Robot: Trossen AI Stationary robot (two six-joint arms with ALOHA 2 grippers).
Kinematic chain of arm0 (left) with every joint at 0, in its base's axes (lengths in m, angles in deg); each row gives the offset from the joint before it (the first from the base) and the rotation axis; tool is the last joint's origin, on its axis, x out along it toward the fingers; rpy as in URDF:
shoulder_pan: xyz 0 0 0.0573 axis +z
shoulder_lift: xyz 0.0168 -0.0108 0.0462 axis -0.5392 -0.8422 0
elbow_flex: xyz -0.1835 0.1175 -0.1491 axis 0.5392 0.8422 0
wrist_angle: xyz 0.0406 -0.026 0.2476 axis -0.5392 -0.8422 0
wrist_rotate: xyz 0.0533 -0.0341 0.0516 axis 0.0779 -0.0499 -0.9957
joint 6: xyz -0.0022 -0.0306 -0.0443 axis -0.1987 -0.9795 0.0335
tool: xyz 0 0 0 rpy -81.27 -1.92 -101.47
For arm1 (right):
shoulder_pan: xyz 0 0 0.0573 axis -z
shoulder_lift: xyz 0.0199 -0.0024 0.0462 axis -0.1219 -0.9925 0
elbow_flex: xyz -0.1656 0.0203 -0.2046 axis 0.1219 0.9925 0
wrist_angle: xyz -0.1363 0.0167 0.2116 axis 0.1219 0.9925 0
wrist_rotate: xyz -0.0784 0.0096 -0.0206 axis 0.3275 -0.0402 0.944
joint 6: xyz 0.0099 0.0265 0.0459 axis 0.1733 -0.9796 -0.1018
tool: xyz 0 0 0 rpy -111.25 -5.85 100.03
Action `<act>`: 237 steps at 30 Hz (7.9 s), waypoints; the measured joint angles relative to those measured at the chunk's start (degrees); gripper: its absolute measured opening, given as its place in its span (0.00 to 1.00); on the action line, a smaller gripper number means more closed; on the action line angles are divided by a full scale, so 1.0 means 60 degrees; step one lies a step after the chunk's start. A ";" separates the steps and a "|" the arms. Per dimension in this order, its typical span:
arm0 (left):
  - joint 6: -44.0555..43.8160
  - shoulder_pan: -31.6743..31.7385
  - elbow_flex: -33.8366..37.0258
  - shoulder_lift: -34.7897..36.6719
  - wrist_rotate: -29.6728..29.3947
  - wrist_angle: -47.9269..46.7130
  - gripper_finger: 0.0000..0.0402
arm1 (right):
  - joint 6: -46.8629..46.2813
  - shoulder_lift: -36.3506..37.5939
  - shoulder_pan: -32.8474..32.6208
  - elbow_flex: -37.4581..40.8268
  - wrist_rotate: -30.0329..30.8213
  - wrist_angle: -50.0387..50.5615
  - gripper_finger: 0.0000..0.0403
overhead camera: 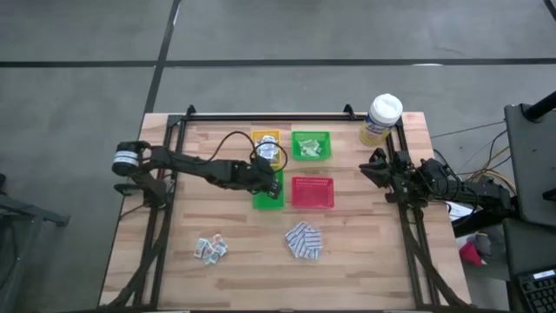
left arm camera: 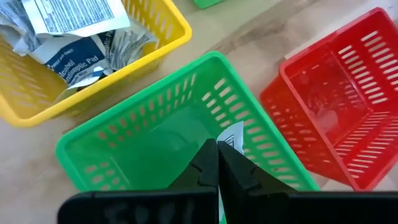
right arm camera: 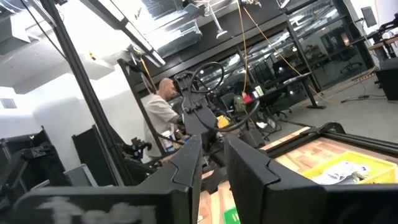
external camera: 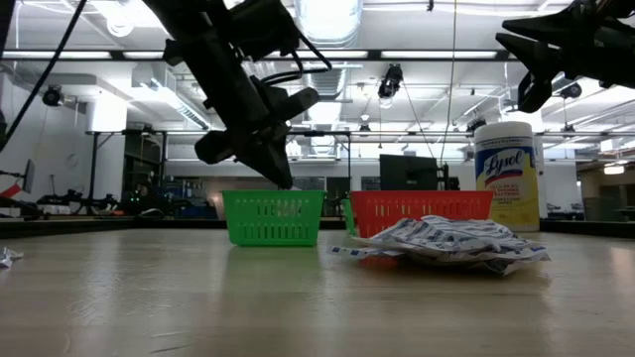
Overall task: Pick & Place First Aid Supplies
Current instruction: Put the orange ointment pack into the bottom green bin
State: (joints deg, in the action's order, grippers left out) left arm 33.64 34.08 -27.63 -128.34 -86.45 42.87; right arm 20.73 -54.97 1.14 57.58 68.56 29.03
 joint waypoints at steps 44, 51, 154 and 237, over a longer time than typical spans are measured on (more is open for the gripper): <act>0.2537 -0.0081 0.0063 0.3205 0.4491 -0.2751 0.20 | 0.0089 0.0000 0.0004 0.0000 0.0002 0.0000 0.21; -0.0198 -0.0632 0.0089 0.3820 0.5827 -0.4775 0.20 | 0.0113 0.0000 0.0004 0.0000 0.0004 0.0000 0.20; -0.9294 -0.5985 0.3065 0.2158 0.5541 -0.3344 0.00 | 0.0007 0.0000 0.0002 -0.0001 0.0102 -0.0069 0.17; -0.9810 -0.5974 0.2305 0.1780 0.5465 -0.5968 0.10 | 0.0193 0.0000 0.0000 -0.0004 0.0106 -0.0058 0.19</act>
State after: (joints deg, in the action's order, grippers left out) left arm -25.22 -1.76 -13.80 -117.66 -53.66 7.06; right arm 21.89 -54.97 1.14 57.56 69.19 28.68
